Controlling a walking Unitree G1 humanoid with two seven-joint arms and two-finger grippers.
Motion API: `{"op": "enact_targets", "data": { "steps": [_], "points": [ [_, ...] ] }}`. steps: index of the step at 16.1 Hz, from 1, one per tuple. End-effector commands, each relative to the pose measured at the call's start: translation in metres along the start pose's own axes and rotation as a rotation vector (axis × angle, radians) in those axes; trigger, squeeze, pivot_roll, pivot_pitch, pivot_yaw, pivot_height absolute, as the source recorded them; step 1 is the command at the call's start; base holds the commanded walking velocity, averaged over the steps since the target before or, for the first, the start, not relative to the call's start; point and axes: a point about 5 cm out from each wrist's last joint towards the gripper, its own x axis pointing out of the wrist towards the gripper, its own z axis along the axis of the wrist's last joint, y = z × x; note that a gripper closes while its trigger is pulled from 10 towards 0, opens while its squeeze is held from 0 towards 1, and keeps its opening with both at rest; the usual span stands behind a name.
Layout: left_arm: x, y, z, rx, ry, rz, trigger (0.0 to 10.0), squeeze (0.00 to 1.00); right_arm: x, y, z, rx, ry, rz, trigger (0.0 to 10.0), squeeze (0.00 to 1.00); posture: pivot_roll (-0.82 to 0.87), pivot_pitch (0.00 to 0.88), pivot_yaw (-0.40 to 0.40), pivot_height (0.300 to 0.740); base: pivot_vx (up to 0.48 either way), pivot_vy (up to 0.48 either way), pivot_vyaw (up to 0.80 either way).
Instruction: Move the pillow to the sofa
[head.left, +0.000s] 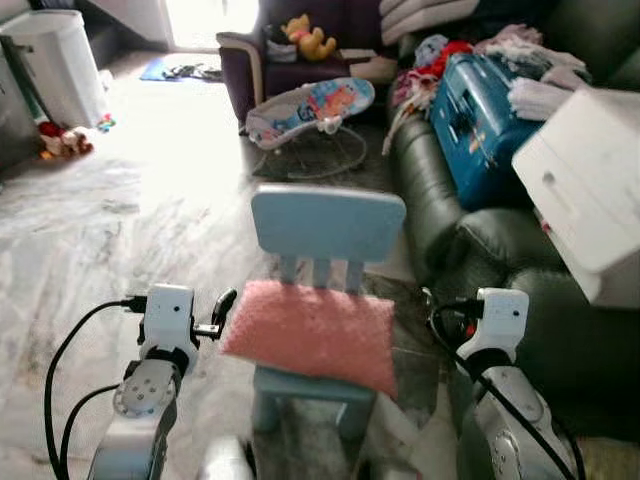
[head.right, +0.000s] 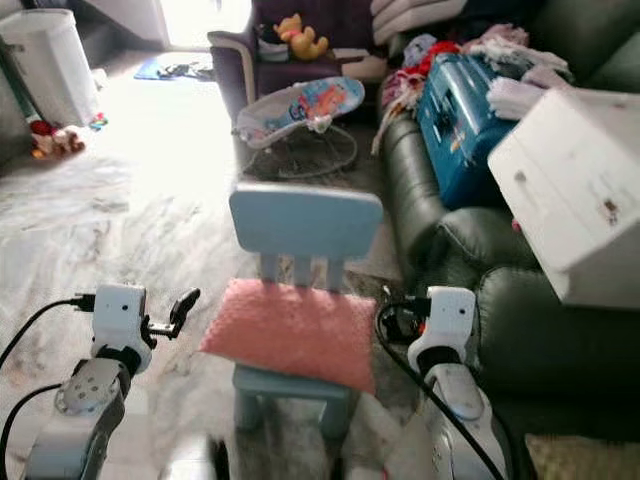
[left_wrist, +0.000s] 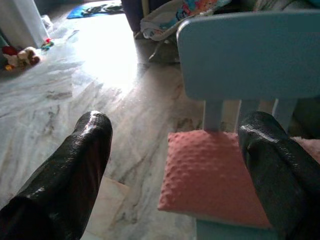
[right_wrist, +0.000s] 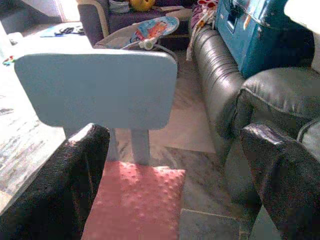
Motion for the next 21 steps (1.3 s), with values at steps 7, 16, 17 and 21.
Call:
{"op": "enact_targets", "data": {
  "steps": [7,16,17,21],
  "points": [
    [0.0,0.003,0.003,0.027,-0.007,0.034,10.0,0.0,0.002,-0.001,0.006,-0.002,-0.012,0.009,10.0,0.0,-0.03,0.007,-0.049,0.587,0.0,0.0,0.0],
    [0.002,-0.003,0.01,0.016,-0.03,0.053,10.0,0.0,0.007,0.002,0.008,0.007,-0.021,0.035,10.0,0.0,-0.03,0.013,-0.05,0.544,0.0,0.0,0.0],
    [0.002,-0.003,0.01,0.015,-0.03,0.052,10.0,0.0,0.008,0.002,0.009,0.008,-0.024,0.037,10.0,0.0,-0.03,0.013,-0.05,0.535,0.0,0.0,0.0],
    [0.001,-0.003,0.012,0.01,-0.04,0.044,10.0,0.0,0.008,0.003,0.01,0.008,-0.023,0.038,10.0,0.0,-0.03,0.026,-0.05,0.535,0.0,0.0,0.0]
  ]
}}
